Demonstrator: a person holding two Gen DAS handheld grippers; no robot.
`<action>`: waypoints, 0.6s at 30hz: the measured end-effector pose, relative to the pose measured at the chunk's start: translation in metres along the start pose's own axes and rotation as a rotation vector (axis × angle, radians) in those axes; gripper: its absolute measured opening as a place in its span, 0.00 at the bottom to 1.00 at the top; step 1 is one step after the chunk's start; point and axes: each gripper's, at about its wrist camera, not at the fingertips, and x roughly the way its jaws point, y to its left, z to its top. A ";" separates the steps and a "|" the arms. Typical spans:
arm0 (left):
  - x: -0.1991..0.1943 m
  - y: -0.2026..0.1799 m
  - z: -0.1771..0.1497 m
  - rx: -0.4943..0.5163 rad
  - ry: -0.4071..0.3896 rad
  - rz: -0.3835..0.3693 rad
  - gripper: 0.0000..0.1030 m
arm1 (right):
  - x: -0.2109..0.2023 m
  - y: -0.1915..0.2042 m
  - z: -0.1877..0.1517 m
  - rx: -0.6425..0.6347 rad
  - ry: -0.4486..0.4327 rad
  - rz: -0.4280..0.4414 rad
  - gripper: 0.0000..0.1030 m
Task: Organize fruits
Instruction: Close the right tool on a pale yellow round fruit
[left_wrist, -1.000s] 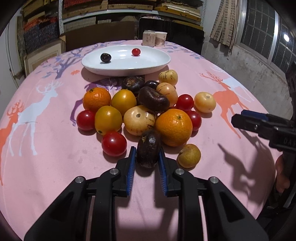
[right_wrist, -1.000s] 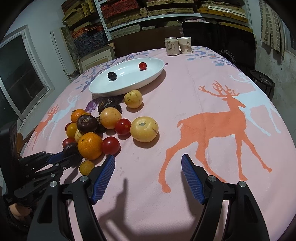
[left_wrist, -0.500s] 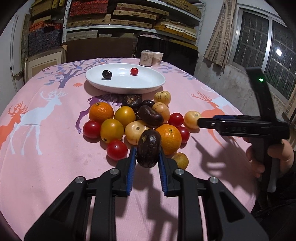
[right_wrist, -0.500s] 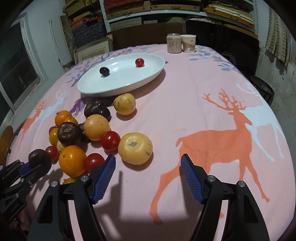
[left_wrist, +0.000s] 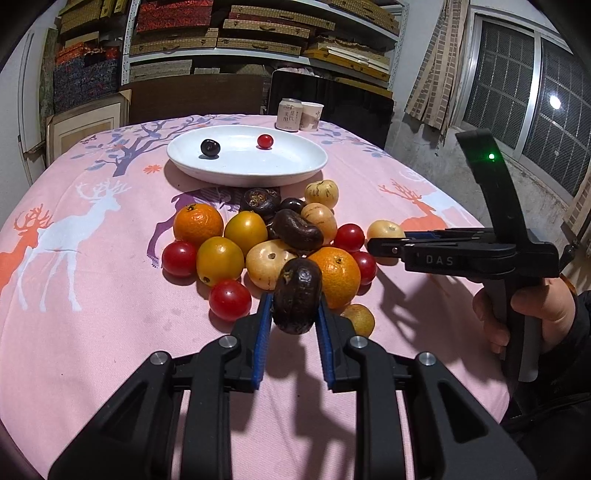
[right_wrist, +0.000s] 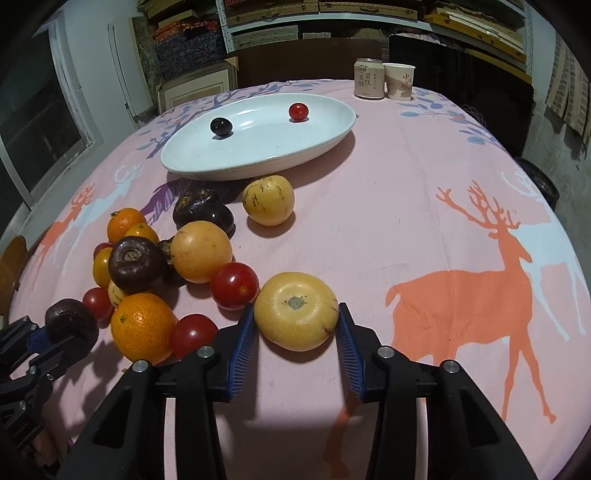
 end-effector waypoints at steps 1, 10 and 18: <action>-0.001 0.000 0.000 -0.002 -0.002 0.000 0.22 | -0.001 -0.001 -0.001 0.005 -0.003 0.001 0.43; -0.001 0.001 0.001 -0.006 -0.004 0.000 0.22 | -0.022 -0.001 -0.007 0.017 -0.044 0.032 0.43; -0.004 0.010 0.002 -0.048 0.007 0.006 0.22 | -0.034 -0.005 -0.011 0.015 -0.053 0.042 0.43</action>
